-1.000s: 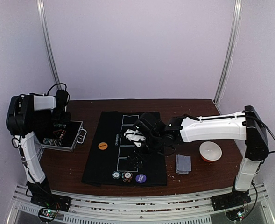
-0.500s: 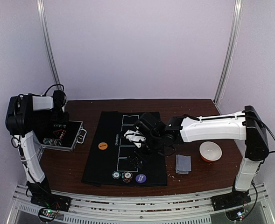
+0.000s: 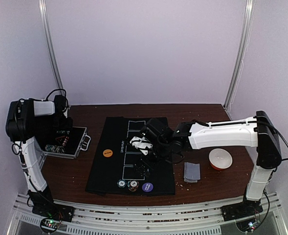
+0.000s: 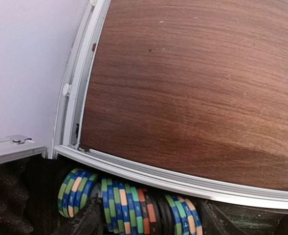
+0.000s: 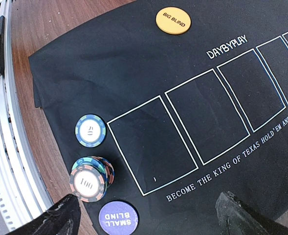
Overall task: Distribute texas hold em gaming equipment
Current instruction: Pick up the pile of poker chips from the chip case, then pass from the left arm to the right
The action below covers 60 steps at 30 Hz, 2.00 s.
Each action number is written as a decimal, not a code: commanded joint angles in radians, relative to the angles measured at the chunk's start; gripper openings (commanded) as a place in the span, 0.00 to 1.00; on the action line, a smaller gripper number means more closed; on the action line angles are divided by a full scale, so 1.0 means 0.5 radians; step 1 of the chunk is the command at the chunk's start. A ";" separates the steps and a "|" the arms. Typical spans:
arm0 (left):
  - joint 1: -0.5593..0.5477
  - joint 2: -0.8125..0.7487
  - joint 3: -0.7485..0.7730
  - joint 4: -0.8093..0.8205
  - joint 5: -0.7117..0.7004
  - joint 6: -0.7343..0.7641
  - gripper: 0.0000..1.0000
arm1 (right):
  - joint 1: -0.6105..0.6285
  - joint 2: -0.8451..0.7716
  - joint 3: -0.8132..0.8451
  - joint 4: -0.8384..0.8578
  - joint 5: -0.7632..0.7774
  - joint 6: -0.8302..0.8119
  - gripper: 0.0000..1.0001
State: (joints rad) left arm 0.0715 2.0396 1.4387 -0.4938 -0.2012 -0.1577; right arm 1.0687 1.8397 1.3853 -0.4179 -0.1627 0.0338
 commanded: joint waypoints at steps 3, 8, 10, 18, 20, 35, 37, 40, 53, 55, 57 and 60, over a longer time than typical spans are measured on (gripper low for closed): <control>0.083 0.102 0.043 0.004 -0.062 -0.017 0.59 | -0.011 -0.001 -0.010 -0.030 -0.009 0.029 0.99; 0.083 0.123 0.037 0.006 -0.063 -0.010 0.55 | -0.011 0.008 0.004 -0.028 -0.012 0.031 1.00; 0.083 0.142 0.037 0.003 -0.064 -0.010 0.55 | -0.011 0.007 0.003 -0.031 -0.012 0.032 0.99; 0.081 0.088 0.032 0.004 0.074 0.001 0.13 | -0.011 -0.004 0.000 -0.038 -0.006 0.037 0.99; 0.083 0.044 0.018 0.003 0.107 0.003 0.00 | -0.011 -0.006 0.000 -0.039 -0.004 0.038 0.99; 0.072 -0.443 0.010 -0.202 0.288 -0.184 0.00 | -0.010 -0.043 0.066 -0.047 0.045 0.043 0.99; 0.052 -0.549 -0.007 -0.218 0.371 -0.201 0.00 | -0.011 -0.049 0.086 -0.045 0.057 0.040 0.99; -0.002 -0.703 -0.024 -0.254 0.503 -0.238 0.00 | -0.008 -0.044 0.125 -0.061 0.090 0.026 0.99; -0.492 -1.066 -0.623 0.152 1.514 -0.677 0.00 | -0.009 0.048 0.342 -0.143 0.125 -0.024 0.99; -0.500 -1.050 -0.712 0.244 1.564 -0.733 0.00 | -0.011 0.052 0.348 -0.135 0.128 -0.026 0.99; -0.519 -1.014 -0.762 0.320 1.618 -0.768 0.00 | -0.010 0.072 0.366 -0.115 0.134 -0.030 0.99; -0.534 -0.941 -0.828 0.469 1.681 -0.841 0.00 | -0.009 0.125 0.439 -0.093 0.147 -0.045 0.99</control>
State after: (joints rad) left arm -0.1925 1.5486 1.0405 -0.4709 0.5236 -0.4992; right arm 1.0687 1.8591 1.5536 -0.4618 -0.1150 0.0261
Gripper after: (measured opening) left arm 0.493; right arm 0.994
